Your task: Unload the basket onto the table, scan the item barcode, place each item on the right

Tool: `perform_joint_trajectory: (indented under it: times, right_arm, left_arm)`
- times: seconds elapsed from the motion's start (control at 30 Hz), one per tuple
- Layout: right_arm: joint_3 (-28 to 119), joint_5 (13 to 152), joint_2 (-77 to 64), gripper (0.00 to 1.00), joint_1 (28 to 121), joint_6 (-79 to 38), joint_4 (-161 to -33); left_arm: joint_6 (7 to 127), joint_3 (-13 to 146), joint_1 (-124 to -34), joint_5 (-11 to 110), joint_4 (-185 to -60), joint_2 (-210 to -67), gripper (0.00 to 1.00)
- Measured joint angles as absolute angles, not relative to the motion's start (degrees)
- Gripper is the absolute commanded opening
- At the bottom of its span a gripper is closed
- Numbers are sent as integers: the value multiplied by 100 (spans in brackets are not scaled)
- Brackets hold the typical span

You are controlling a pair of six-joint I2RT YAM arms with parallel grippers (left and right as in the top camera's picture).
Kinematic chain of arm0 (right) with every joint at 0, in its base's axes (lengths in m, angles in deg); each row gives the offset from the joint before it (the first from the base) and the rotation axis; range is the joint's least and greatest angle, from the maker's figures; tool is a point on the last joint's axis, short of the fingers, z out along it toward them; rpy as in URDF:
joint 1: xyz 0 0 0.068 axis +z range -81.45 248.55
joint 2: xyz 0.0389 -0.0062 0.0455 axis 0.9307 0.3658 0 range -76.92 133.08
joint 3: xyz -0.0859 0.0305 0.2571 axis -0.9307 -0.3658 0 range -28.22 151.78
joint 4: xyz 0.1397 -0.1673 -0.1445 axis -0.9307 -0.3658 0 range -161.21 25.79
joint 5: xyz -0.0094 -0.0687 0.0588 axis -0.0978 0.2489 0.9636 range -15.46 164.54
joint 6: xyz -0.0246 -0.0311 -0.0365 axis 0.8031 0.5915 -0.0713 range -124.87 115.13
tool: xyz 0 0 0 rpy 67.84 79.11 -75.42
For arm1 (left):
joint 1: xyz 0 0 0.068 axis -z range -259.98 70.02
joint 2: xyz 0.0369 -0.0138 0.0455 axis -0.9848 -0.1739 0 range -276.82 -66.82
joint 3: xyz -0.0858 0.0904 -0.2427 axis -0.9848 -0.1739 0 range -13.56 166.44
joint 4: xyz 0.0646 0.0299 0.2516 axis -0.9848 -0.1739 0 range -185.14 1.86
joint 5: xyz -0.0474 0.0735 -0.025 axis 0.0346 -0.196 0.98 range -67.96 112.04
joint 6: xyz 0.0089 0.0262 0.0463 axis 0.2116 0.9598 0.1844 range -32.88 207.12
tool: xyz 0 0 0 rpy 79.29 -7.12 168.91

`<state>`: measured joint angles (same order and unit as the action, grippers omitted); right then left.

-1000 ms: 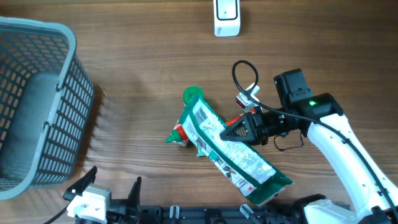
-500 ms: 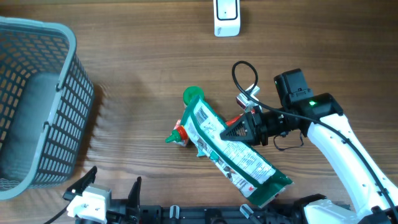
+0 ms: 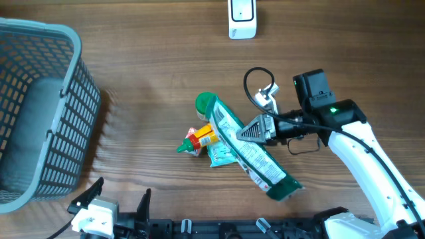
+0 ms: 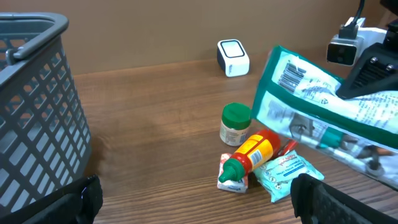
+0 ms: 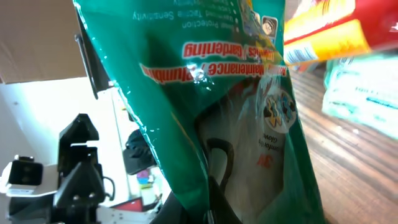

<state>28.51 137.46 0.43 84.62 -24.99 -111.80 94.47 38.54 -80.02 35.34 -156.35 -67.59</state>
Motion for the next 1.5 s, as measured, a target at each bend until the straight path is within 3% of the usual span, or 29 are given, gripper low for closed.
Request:
perform_joint_trajectory:
  times: [0.4, 0.67, 1.0, 1.4, 1.5]
  right_arm:
    - [2849, 13055, 43, 4, 8464, -2403, -10525]
    - [2849, 11814, 43, 4, 8462, -2403, -10114]
    - [2849, 11519, 43, 4, 8464, -1961, -9795]
    - [2840, 9506, 43, 4, 8462, -1638, -8870]
    - [2843, 8778, 139, 5, 8462, -1203, -7972]
  left_arm:
    - [9447, 3854, -8002, 3537, -15635, -6759, 100]
    - [9447, 3854, -8002, 3537, -15635, -6759, 100]
    - [9447, 3854, -8002, 3534, -15635, -6762, 100]
    - [9447, 3854, -8002, 3534, -15635, -6759, 100]
    - [9447, 3854, -8002, 3534, -15637, -6762, 100]
